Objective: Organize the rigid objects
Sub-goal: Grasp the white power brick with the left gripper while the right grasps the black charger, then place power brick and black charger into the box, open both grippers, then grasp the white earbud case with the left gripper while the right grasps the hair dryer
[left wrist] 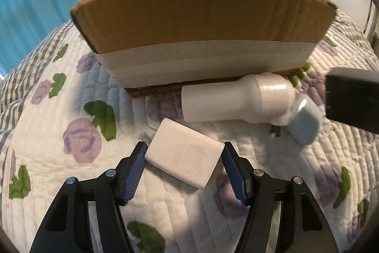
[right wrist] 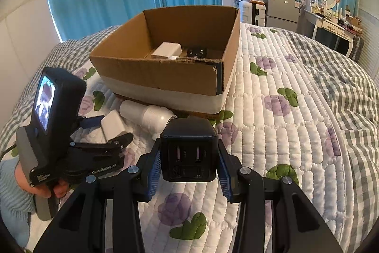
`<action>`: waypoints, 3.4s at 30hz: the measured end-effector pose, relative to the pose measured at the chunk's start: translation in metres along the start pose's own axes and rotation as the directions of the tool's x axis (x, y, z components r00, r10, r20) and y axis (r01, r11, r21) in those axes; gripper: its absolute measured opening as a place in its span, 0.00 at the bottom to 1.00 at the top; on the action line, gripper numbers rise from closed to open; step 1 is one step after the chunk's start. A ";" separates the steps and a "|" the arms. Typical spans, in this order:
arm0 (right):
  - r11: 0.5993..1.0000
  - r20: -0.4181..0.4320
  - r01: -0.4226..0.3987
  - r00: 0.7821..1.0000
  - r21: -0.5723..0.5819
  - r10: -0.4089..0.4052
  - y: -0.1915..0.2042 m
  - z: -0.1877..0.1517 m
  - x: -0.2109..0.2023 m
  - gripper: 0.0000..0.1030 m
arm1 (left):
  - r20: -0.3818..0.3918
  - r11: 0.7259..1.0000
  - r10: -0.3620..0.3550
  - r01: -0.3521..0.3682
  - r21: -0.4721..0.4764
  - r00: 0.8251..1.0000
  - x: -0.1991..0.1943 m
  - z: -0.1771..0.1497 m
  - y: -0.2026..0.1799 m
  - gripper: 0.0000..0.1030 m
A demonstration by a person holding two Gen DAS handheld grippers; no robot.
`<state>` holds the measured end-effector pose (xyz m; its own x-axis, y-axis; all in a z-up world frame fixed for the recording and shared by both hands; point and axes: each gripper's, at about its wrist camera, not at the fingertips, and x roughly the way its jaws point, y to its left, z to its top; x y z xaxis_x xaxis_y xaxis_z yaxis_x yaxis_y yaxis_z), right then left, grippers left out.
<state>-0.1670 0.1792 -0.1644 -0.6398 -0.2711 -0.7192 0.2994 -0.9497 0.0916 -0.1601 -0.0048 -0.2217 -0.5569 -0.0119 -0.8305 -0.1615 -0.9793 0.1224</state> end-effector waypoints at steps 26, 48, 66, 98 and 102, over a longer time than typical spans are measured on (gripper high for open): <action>0.997 0.268 0.033 0.963 -0.069 -0.013 0.007 0.103 -0.099 0.40 | 0.247 0.992 -0.084 0.105 -0.071 0.965 -0.142 0.098 0.025 0.63; 1.000 0.208 0.016 0.978 -0.024 -0.011 -0.034 0.149 0.017 0.40 | 0.135 1.000 -0.005 0.008 -0.028 0.991 -0.016 0.139 0.011 0.66; 0.995 0.162 0.097 0.982 0.003 -0.096 -0.028 0.187 0.073 0.40 | 0.270 0.993 0.002 0.031 -0.118 0.963 -0.048 0.161 0.042 0.70; 0.993 0.235 0.081 0.970 -0.090 -0.058 0.040 0.113 -0.109 0.95 | 0.422 0.986 0.063 0.008 -0.165 0.905 -0.223 0.073 0.053 0.77; 0.994 0.174 0.027 0.985 -0.102 -0.009 0.048 0.084 -0.093 0.95 | 0.353 0.986 0.050 0.010 -0.164 0.934 -0.198 0.044 0.050 0.77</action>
<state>-0.1525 0.1461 -0.0354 -0.7560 -0.2855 -0.5891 0.3526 -0.9358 0.0010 -0.0942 -0.0421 -0.0274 -0.8159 0.0115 -0.5780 -0.0308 -0.9992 0.0236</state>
